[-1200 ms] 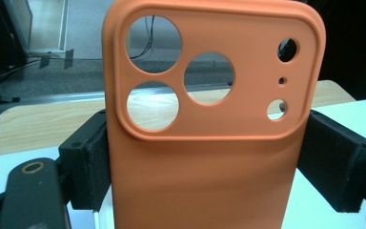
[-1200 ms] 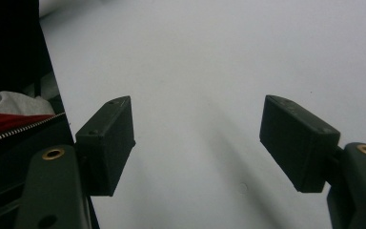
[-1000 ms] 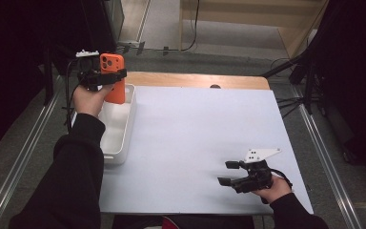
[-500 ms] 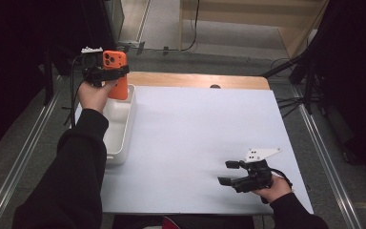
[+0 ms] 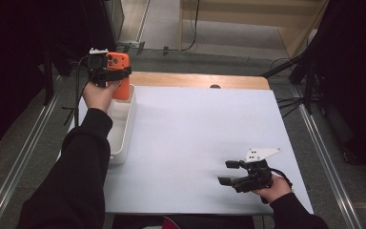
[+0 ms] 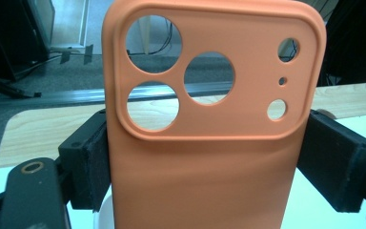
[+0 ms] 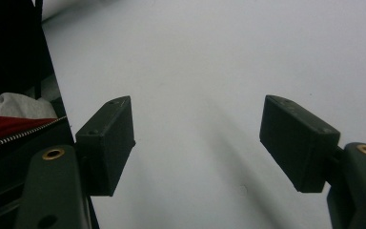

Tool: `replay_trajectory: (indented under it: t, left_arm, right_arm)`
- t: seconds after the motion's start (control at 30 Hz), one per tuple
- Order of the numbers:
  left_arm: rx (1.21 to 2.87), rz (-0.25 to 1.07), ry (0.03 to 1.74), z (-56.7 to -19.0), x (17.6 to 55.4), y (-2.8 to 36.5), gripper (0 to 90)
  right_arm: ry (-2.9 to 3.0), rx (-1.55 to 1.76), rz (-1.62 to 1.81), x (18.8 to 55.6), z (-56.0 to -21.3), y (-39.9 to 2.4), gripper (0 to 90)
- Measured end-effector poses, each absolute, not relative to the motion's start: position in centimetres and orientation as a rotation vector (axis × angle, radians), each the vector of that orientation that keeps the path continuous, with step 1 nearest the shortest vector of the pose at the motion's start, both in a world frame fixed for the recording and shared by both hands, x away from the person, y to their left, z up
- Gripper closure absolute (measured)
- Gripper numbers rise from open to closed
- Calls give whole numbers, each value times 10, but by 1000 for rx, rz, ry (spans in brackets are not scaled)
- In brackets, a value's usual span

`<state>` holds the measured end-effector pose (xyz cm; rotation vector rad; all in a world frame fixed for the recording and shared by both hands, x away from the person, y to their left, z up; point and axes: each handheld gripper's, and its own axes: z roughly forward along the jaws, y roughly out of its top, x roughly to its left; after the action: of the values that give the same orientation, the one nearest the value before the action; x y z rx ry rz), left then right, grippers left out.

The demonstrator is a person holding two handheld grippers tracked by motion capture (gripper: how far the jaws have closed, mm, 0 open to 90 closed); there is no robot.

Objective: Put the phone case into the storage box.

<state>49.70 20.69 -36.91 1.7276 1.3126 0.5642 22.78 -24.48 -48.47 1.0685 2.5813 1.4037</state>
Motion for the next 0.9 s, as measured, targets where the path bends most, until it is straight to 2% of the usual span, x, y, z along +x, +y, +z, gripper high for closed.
replay_trajectory:
  t: [0.9]
  left_arm:
    - [1770,550,1395,-399,499,210,149]
  right_arm:
    - [2583,1076,1408,228,-485,-244,264]
